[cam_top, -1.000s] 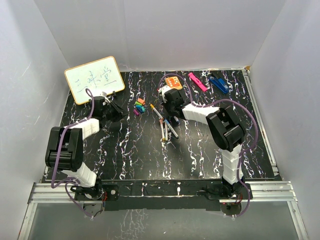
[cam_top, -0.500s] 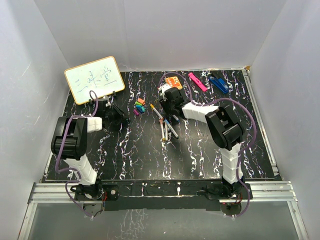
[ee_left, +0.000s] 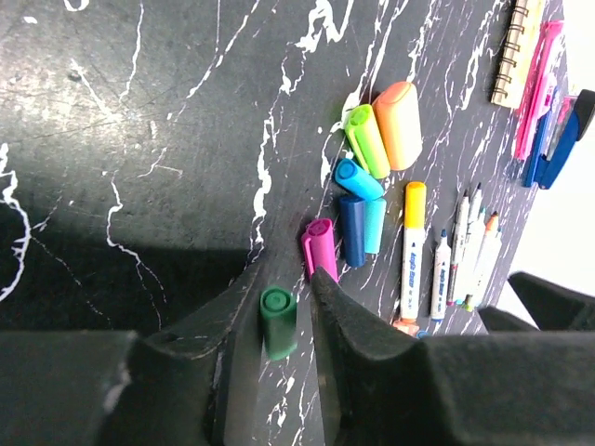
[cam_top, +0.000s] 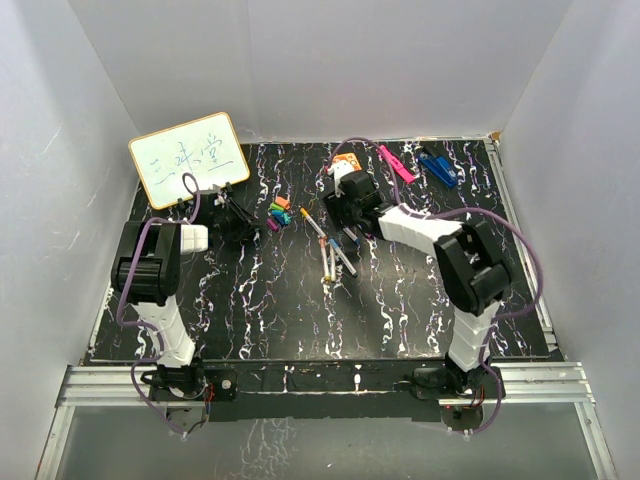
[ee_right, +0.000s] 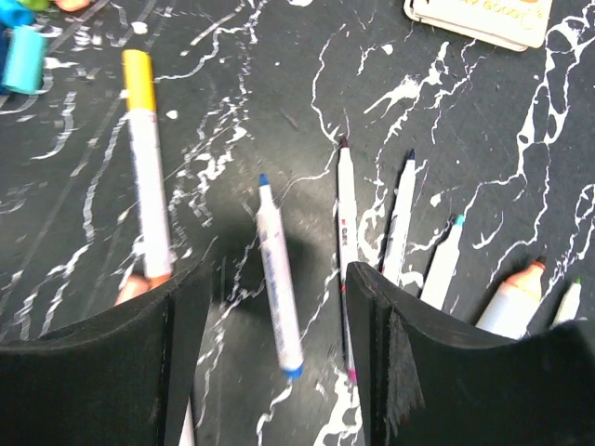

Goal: Open the pen caps

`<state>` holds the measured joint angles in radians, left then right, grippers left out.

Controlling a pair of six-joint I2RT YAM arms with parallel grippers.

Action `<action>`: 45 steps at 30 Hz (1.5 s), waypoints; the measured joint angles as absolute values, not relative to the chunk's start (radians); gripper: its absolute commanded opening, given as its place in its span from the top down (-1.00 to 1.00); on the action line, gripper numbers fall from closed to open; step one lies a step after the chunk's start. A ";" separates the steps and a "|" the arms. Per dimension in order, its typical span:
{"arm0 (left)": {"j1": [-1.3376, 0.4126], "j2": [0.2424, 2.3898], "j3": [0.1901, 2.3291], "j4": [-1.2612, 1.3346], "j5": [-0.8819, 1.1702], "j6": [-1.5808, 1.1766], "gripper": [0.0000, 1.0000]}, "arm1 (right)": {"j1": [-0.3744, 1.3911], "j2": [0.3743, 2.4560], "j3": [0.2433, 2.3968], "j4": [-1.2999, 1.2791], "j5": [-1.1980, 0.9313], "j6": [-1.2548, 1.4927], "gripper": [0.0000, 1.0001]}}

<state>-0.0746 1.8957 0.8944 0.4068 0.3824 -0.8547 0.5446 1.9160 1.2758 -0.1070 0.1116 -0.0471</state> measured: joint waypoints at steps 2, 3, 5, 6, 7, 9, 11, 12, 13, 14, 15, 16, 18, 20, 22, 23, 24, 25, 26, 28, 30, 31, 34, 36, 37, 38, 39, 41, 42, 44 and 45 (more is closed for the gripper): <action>-0.075 1.902 0.900 0.414 0.388 -0.858 0.40 | 0.545 1.855 1.240 -0.106 0.096 -0.029 -0.17; -0.075 1.906 0.905 0.418 0.389 -0.860 0.38 | 0.545 1.823 1.217 -0.103 0.086 -0.019 -0.18; -0.075 1.911 0.913 0.421 0.390 -0.863 0.31 | 0.545 1.767 1.176 -0.101 0.072 0.001 -0.19; -0.075 1.912 0.914 0.422 0.391 -0.865 0.28 | 0.545 1.740 1.153 -0.102 0.063 0.010 -0.19; -0.075 1.913 0.917 0.424 0.393 -0.867 0.25 | 0.546 1.716 1.132 -0.101 0.053 0.021 -0.20; -0.075 1.915 0.919 0.428 0.394 -0.870 0.23 | 0.550 1.682 1.094 -0.101 0.035 0.039 -0.20; -0.075 1.916 0.922 0.430 0.395 -0.872 0.19 | 0.554 1.661 1.056 -0.101 0.022 0.058 -0.21; -0.075 1.916 0.922 0.430 0.395 -0.873 0.18 | 0.557 1.654 1.038 -0.102 0.018 0.064 -0.21; -0.075 1.916 0.922 0.430 0.396 -0.874 0.17 | 0.559 1.650 1.025 -0.104 0.014 0.072 -0.21; -0.075 1.916 0.922 0.431 0.397 -0.875 0.13 | 0.562 1.648 1.008 -0.105 0.010 0.080 -0.21; -0.074 1.915 0.922 0.432 0.397 -0.876 0.07 | 0.569 1.646 0.993 -0.105 0.005 0.085 -0.21; -0.074 1.913 0.920 0.434 0.397 -0.877 0.00 | 0.575 1.644 0.978 -0.106 0.002 0.089 -0.22; -0.074 1.891 0.906 0.435 0.392 -0.880 -0.16 | 0.587 1.642 0.953 -0.108 0.000 0.101 -0.22; -0.074 1.849 0.868 0.449 0.383 -0.886 -0.49 | 0.597 1.642 0.937 -0.110 0.000 0.109 -0.22; -0.074 1.787 0.815 0.475 0.378 -0.896 -0.93 | 0.608 1.642 0.925 -0.110 0.000 0.115 -0.22; -0.074 1.753 0.788 0.490 0.376 -0.901 -0.97 | 0.611 1.642 0.922 -0.110 0.000 0.116 -0.21; -0.074 1.718 0.766 0.508 0.375 -0.907 -0.97 | 0.616 1.642 0.920 -0.109 0.001 0.118 -0.22; -0.073 1.691 0.749 0.522 0.374 -0.914 -0.97 | 0.619 1.642 0.918 -0.109 0.002 0.120 -0.21; -0.073 1.658 0.733 0.538 0.374 -0.921 -0.97 | 0.621 1.642 0.918 -0.109 0.004 0.122 -0.21; -0.073 1.601 0.709 0.575 0.378 -0.930 -0.97 | 0.622 1.643 0.918 -0.107 0.008 0.124 -0.20; -0.071 1.550 0.690 0.606 0.383 -0.940 -0.97 | 0.622 1.644 0.918 -0.108 0.016 0.126 -0.18; -0.071 1.524 0.682 0.611 0.384 -0.944 -0.97 | 0.622 1.646 0.918 -0.108 0.020 0.126 -0.17; -0.070 1.457 0.667 0.619 0.385 -0.947 -0.97 | 0.622 1.658 0.918 -0.107 0.031 0.127 -0.11; -0.068 1.423 0.665 0.619 0.385 -0.945 -0.97 | 0.622 1.673 0.918 -0.107 0.036 0.128 -0.08; -0.068 1.411 0.665 0.617 0.385 -0.944 -0.97 | 0.622 1.680 0.918 -0.108 0.036 0.129 -0.07; -0.068 1.401 0.665 0.614 0.385 -0.943 -0.97 | 0.622 1.687 0.918 -0.108 0.038 0.129 -0.06; -0.067 1.393 0.663 0.611 0.384 -0.943 -0.97 | 0.622 1.694 0.918 -0.108 0.039 0.129 -0.04; -0.067 1.375 0.653 0.609 0.384 -0.946 -0.97 | 0.622 1.702 0.918 -0.108 0.040 0.129 -0.02; -0.067 1.368 0.648 0.604 0.384 -0.947 -0.97 | 0.622 1.704 0.918 -0.108 0.042 0.129 -0.01; -0.067 1.359 0.641 0.603 0.384 -0.952 -0.97 | 0.622 1.707 0.919 -0.108 0.044 0.128 0.04; -0.067 1.357 0.638 0.599 0.384 -0.954 -0.97 | 0.622 1.709 0.920 -0.108 0.045 0.128 0.06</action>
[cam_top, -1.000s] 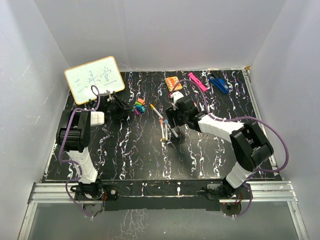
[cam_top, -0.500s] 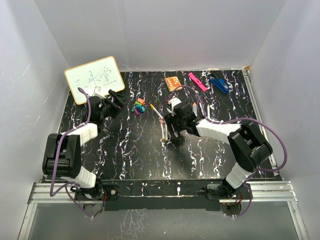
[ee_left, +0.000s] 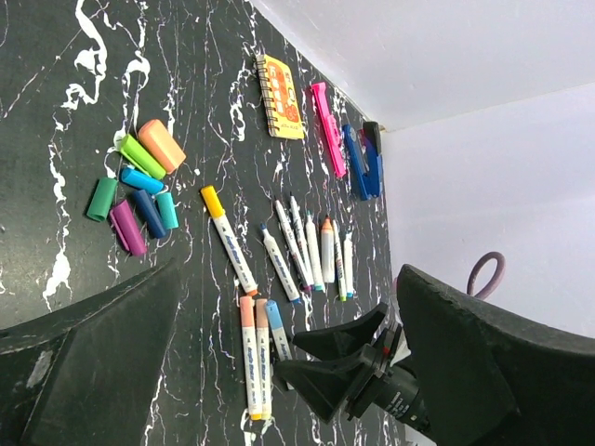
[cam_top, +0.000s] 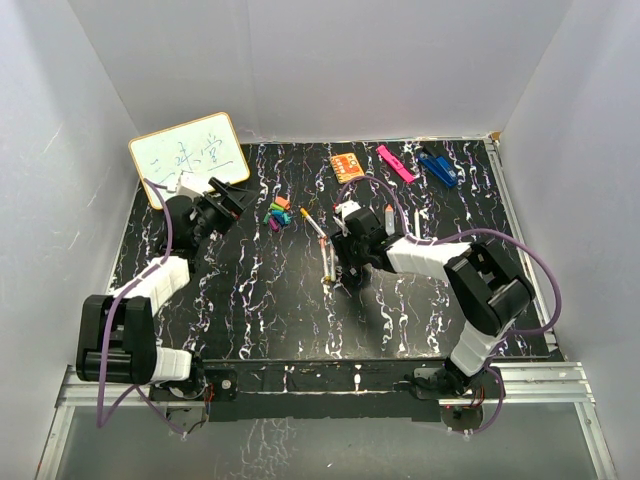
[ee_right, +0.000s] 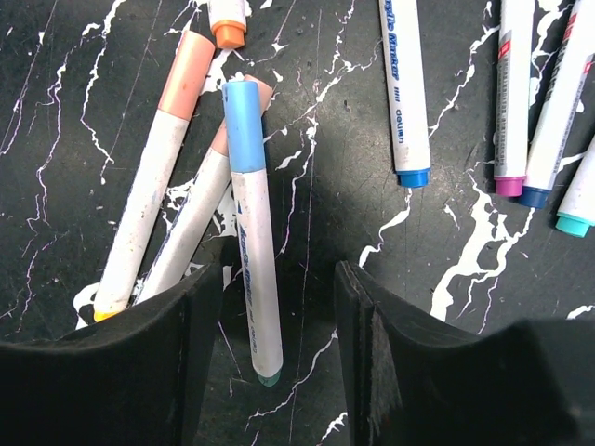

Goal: Open the pen caps

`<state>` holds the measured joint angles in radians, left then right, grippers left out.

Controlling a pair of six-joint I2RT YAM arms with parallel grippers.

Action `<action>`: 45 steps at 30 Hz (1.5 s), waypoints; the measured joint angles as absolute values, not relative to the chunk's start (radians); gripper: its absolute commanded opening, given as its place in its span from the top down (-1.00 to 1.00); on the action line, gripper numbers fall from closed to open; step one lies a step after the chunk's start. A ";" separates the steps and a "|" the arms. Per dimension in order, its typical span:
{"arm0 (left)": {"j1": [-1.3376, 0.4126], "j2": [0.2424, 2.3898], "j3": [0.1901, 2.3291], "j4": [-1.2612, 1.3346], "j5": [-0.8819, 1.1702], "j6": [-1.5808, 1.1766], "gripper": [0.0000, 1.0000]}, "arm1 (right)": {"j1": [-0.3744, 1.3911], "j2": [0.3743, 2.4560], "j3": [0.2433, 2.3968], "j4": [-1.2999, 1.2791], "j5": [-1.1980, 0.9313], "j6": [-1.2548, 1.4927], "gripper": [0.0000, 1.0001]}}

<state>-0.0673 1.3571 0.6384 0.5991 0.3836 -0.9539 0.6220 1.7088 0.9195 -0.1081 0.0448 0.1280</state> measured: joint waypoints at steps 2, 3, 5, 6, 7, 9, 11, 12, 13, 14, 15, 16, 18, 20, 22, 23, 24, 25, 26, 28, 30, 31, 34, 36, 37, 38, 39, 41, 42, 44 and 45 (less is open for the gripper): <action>-0.067 1.353 0.636 0.594 0.384 -0.955 -0.97 | 0.622 1.713 0.920 -0.108 0.047 0.127 0.11; -0.067 1.351 0.635 0.592 0.384 -0.957 -0.97 | 0.622 1.717 0.921 -0.107 0.047 0.126 0.14; -0.067 1.343 0.632 0.590 0.384 -0.960 -0.97 | 0.622 1.726 0.929 -0.106 0.049 0.125 0.22; -0.067 1.338 0.629 0.591 0.384 -0.962 -0.97 | 0.622 1.732 0.934 -0.105 0.050 0.125 0.27; -0.067 1.332 0.625 0.591 0.384 -0.962 -0.97 | 0.622 1.740 0.942 -0.102 0.052 0.123 0.32; -0.067 1.328 0.621 0.591 0.387 -0.964 -0.97 | 0.622 1.758 0.960 -0.094 0.053 0.121 0.44; -0.067 1.328 0.621 0.589 0.392 -0.965 -0.97 | 0.622 1.769 0.969 -0.085 0.053 0.118 0.57; -0.067 1.328 0.621 0.588 0.396 -0.965 -0.97 | 0.622 1.773 0.973 -0.083 0.053 0.118 0.64; -0.067 1.328 0.621 0.586 0.402 -0.965 -0.97 | 0.622 1.775 0.973 -0.079 0.053 0.117 0.71; -0.067 1.328 0.621 0.583 0.407 -0.965 -0.97 | 0.622 1.776 0.974 -0.078 0.054 0.115 0.77; -0.068 1.328 0.621 0.580 0.411 -0.965 -0.97 | 0.622 1.777 0.974 -0.077 0.054 0.115 0.86; -0.070 1.328 0.621 0.575 0.414 -0.964 -0.97 | 0.622 1.778 0.976 -0.077 0.054 0.115 0.94; -0.079 1.328 0.621 0.569 0.418 -0.964 -0.97 | 0.622 1.782 0.981 -0.076 0.053 0.114 1.00; -0.093 1.333 0.622 0.567 0.419 -0.963 -0.97 | 0.622 1.783 0.985 -0.077 0.053 0.115 1.00; -0.121 1.348 0.624 0.563 0.418 -0.961 -0.97 | 0.622 1.783 0.985 -0.077 0.054 0.115 1.00; -0.139 1.361 0.628 0.558 0.417 -0.960 -0.97 | 0.622 1.783 0.986 -0.077 0.054 0.115 1.00; -0.160 1.378 0.635 0.553 0.416 -0.957 -0.97 | 0.622 1.780 0.985 -0.078 0.057 0.115 1.00; -0.177 1.396 0.643 0.551 0.415 -0.957 -0.97 | 0.622 1.774 0.985 -0.084 0.060 0.114 1.00; -0.204 1.425 0.657 0.551 0.413 -0.954 -0.97 | 0.622 1.764 0.985 -0.094 0.063 0.114 1.00; -0.246 1.478 0.680 0.552 0.411 -0.954 -0.97 | 0.622 1.734 0.985 -0.105 0.068 0.114 1.00; -0.289 1.530 0.703 0.554 0.408 -0.955 -0.97 | 0.622 1.687 0.985 -0.109 0.072 0.113 1.00; -0.308 1.552 0.712 0.554 0.407 -0.955 -0.97 | 0.622 1.664 0.985 -0.109 0.072 0.113 1.00; -0.355 1.612 0.744 0.556 0.406 -0.961 -0.96 | 0.622 1.597 0.986 -0.109 0.069 0.113 1.00; -0.376 1.639 0.768 0.560 0.405 -0.963 -0.95 | 0.622 1.578 0.986 -0.109 0.067 0.112 1.00; -0.385 1.654 0.784 0.563 0.403 -0.964 -0.94 | 0.622 1.571 0.987 -0.110 0.065 0.111 1.00; -0.395 1.668 0.799 0.569 0.402 -0.966 -0.93 | 0.622 1.568 0.988 -0.112 0.062 0.110 1.00; -0.405 1.683 0.817 0.575 0.400 -0.968 -0.90 | 0.622 1.567 0.988 -0.113 0.059 0.110 1.00; -0.421 1.706 0.843 0.584 0.399 -0.971 -0.85 | 0.622 1.566 0.988 -0.124 0.053 0.110 1.00; -0.428 1.718 0.857 0.592 0.399 -0.973 -0.83 | 0.623 1.565 0.988 -0.131 0.051 0.110 1.00; -0.440 1.744 0.880 0.601 0.399 -0.978 -0.79 | 0.628 1.563 0.989 -0.140 0.046 0.110 1.00; -0.447 1.756 0.889 0.606 0.399 -0.981 -0.78 | 0.629 1.563 0.991 -0.144 0.044 0.110 1.00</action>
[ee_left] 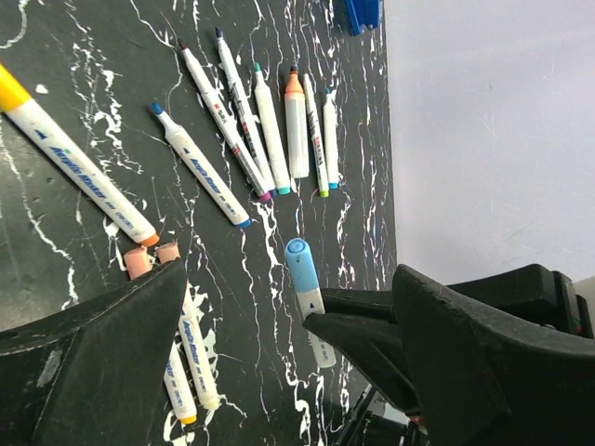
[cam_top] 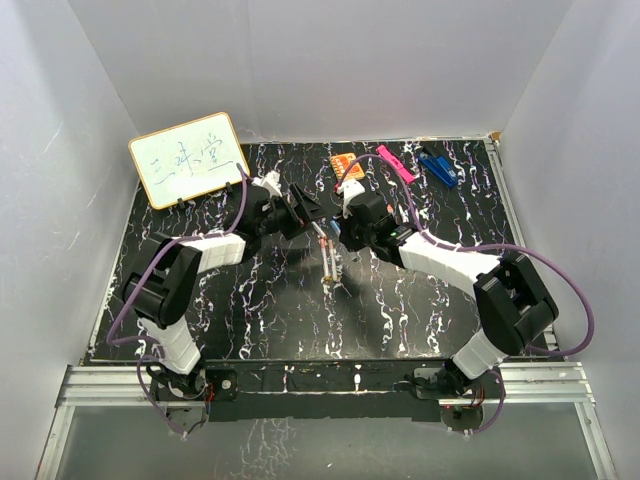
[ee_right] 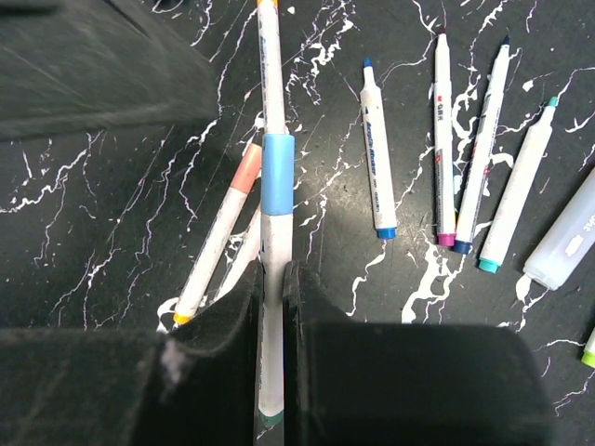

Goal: Open the pen caps

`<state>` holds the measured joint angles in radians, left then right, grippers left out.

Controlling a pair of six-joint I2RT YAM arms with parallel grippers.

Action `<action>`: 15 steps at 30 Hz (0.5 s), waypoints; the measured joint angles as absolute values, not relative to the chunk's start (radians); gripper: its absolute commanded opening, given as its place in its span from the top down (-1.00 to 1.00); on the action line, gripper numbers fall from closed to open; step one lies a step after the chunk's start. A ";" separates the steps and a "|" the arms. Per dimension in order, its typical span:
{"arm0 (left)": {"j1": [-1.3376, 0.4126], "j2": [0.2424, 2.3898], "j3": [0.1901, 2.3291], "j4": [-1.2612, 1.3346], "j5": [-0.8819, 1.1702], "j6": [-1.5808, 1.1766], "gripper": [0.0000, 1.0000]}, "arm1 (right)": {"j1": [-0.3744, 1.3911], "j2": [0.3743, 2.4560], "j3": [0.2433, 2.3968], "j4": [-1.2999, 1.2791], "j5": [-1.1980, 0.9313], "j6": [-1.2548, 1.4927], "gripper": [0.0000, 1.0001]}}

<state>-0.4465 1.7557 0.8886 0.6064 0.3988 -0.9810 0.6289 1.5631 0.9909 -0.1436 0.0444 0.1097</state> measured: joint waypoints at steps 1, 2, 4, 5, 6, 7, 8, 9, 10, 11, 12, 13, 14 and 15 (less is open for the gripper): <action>-0.453 1.765 0.894 0.612 0.399 -0.986 -0.77 | 0.630 1.562 0.993 -0.148 0.041 0.110 1.00; -0.458 1.775 0.898 0.618 0.399 -0.988 -0.76 | 0.632 1.560 0.993 -0.149 0.041 0.110 1.00; -0.469 1.795 0.905 0.629 0.400 -0.992 -0.74 | 0.636 1.554 0.993 -0.154 0.034 0.110 1.00; -0.472 1.801 0.906 0.629 0.400 -0.994 -0.73 | 0.640 1.552 0.993 -0.155 0.032 0.110 1.00; -0.477 1.807 0.906 0.631 0.400 -0.996 -0.71 | 0.642 1.548 0.994 -0.155 0.030 0.110 1.00; -0.481 1.811 0.906 0.633 0.400 -0.999 -0.69 | 0.644 1.546 0.994 -0.155 0.028 0.110 1.00; -0.484 1.813 0.906 0.633 0.400 -1.001 -0.67 | 0.647 1.545 0.995 -0.155 0.027 0.110 1.00; -0.488 1.813 0.906 0.635 0.400 -1.004 -0.65 | 0.648 1.544 0.999 -0.156 0.027 0.110 1.00; -0.490 1.813 0.906 0.641 0.400 -1.007 -0.63 | 0.650 1.544 1.003 -0.156 0.026 0.110 1.00; -0.493 1.813 0.906 0.648 0.400 -1.008 -0.61 | 0.653 1.544 1.006 -0.156 0.026 0.110 1.00; -0.495 1.813 0.907 0.651 0.400 -1.010 -0.58 | 0.655 1.544 1.009 -0.156 0.025 0.110 1.00; -0.498 1.813 0.909 0.655 0.400 -1.012 -0.53 | 0.656 1.544 1.012 -0.156 0.025 0.110 1.00; -0.501 1.816 0.911 0.659 0.400 -1.015 -0.47 | 0.657 1.544 1.014 -0.156 0.024 0.110 1.00; -0.503 1.820 0.915 0.664 0.400 -1.018 -0.41 | 0.660 1.544 1.016 -0.156 0.023 0.109 1.00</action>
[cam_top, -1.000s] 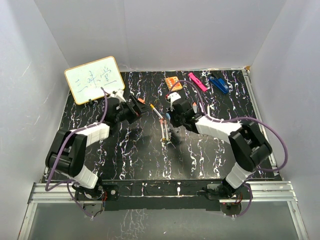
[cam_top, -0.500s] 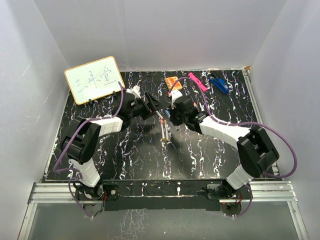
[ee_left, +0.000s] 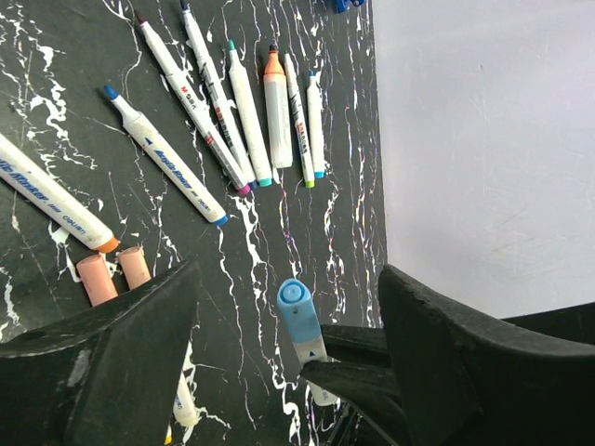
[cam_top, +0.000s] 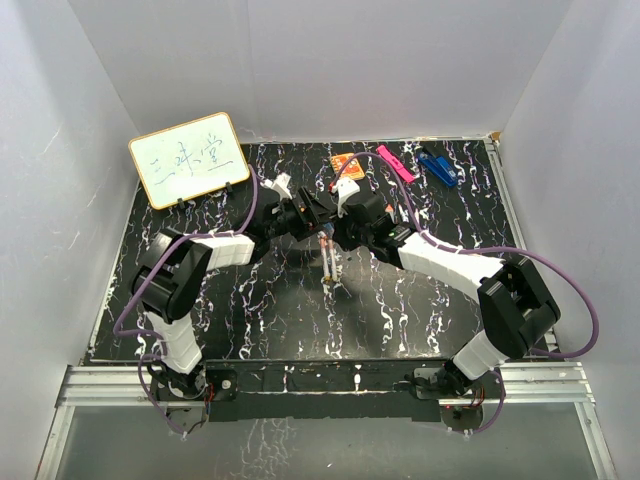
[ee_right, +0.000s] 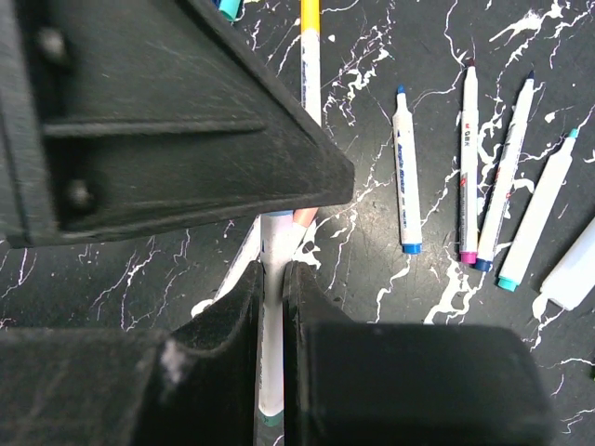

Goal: Open the pen caps

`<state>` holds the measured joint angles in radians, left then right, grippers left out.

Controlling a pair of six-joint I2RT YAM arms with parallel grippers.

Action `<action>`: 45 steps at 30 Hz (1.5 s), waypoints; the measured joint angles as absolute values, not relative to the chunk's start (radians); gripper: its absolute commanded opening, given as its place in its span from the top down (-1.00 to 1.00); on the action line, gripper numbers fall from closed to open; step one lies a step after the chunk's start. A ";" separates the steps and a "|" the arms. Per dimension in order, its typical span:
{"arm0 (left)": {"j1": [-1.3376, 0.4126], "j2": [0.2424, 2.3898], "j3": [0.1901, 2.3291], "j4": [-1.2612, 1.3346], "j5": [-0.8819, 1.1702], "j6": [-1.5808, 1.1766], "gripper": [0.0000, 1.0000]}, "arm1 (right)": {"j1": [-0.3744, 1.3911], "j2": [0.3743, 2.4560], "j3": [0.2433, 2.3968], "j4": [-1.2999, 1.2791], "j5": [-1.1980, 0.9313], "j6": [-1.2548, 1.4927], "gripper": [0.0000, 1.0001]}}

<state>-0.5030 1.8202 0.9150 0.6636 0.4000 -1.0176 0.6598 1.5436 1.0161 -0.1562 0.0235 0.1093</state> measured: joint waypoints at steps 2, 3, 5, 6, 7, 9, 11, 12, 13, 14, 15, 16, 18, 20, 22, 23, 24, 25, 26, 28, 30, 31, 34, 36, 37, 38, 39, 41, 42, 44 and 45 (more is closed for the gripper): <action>-0.507 1.830 0.921 0.673 0.400 -1.024 -0.32 | 0.662 1.544 1.021 -0.156 0.023 0.108 1.00; -0.508 1.833 0.921 0.676 0.400 -1.025 -0.27 | 0.663 1.543 1.023 -0.156 0.023 0.107 1.00; -0.511 1.840 0.922 0.686 0.400 -1.031 -0.21 | 0.666 1.543 1.025 -0.155 0.023 0.107 1.00; -0.512 1.843 0.922 0.690 0.400 -1.032 -0.17 | 0.666 1.543 1.026 -0.155 0.023 0.107 1.00; -0.513 1.845 0.922 0.693 0.401 -1.033 -0.13 | 0.666 1.543 1.026 -0.155 0.023 0.107 1.00; -0.514 1.847 0.922 0.699 0.401 -1.037 -0.02 | 0.667 1.543 1.026 -0.156 0.023 0.107 1.00; -0.514 1.847 0.922 0.709 0.402 -1.042 0.08 | 0.668 1.543 1.026 -0.155 0.023 0.107 1.00; -0.514 1.847 0.922 0.712 0.403 -1.044 0.11 | 0.668 1.543 1.026 -0.156 0.023 0.106 1.00; -0.514 1.847 0.922 0.716 0.404 -1.045 0.15 | 0.668 1.543 1.026 -0.155 0.023 0.106 1.00; -0.514 1.847 0.922 0.721 0.404 -1.047 0.19 | 0.668 1.543 1.026 -0.156 0.023 0.106 1.00; -0.514 1.847 0.922 0.726 0.404 -1.049 0.22 | 0.668 1.543 1.026 -0.156 0.023 0.106 1.00; -0.515 1.847 0.922 0.731 0.404 -1.050 0.26 | 0.668 1.543 1.026 -0.156 0.023 0.106 1.00; -0.515 1.847 0.922 0.736 0.405 -1.053 0.34 | 0.668 1.543 1.026 -0.156 0.023 0.106 1.00; -0.515 1.847 0.922 0.741 0.405 -1.056 0.46 | 0.669 1.543 1.026 -0.156 0.023 0.106 1.00; -0.515 1.847 0.922 0.748 0.405 -1.059 0.55 | 0.670 1.543 1.026 -0.156 0.023 0.106 1.00; -0.515 1.847 0.922 0.751 0.405 -1.060 0.57 | 0.670 1.543 1.026 -0.155 0.023 0.106 1.00; -0.515 1.847 0.922 0.752 0.405 -1.060 0.60 | 0.670 1.543 1.026 -0.155 0.024 0.106 1.00; -0.515 1.847 0.922 0.753 0.405 -1.060 0.63 | 0.671 1.543 1.027 -0.155 0.024 0.106 1.00; -0.515 1.847 0.922 0.754 0.405 -1.060 0.65 | 0.671 1.543 1.027 -0.155 0.024 0.106 1.00; -0.515 1.847 0.922 0.756 0.405 -1.060 0.68 | 0.672 1.543 1.027 -0.155 0.027 0.106 1.00; -0.515 1.847 0.922 0.756 0.405 -1.061 0.80 | 0.672 1.542 1.027 -0.156 0.027 0.106 1.00; -0.515 1.847 0.922 0.758 0.405 -1.063 0.93 | 0.672 1.541 1.027 -0.156 0.027 0.106 1.00; -0.516 1.847 0.922 0.762 0.405 -1.066 1.00 | 0.672 1.541 1.027 -0.156 0.029 0.106 0.92; -0.516 1.847 0.922 0.762 0.405 -1.067 1.00 | 0.672 1.541 1.027 -0.156 0.029 0.106 0.51; -0.516 1.847 0.922 0.762 0.405 -1.067 1.00 | 0.672 1.541 1.027 -0.156 0.028 0.105 0.41; -0.517 1.847 0.922 0.762 0.406 -1.068 1.00 | 0.673 1.541 1.027 -0.155 0.027 0.105 0.32; -0.518 1.847 0.922 0.763 0.407 -1.068 1.00 | 0.673 1.541 1.027 -0.155 0.027 0.106 0.19; -0.522 1.847 0.922 0.762 0.409 -1.071 1.00 | 0.674 1.541 1.027 -0.155 0.026 0.104 0.06; -0.524 1.847 0.922 0.762 0.410 -1.071 1.00 | 0.674 1.541 1.027 -0.155 0.026 0.105 0.05; -0.527 1.847 0.922 0.762 0.411 -1.072 1.00 | 0.674 1.541 1.028 -0.155 0.025 0.103 0.06; -0.527 1.847 0.922 0.762 0.412 -1.072 1.00 | 0.674 1.542 1.030 -0.157 0.025 0.103 0.06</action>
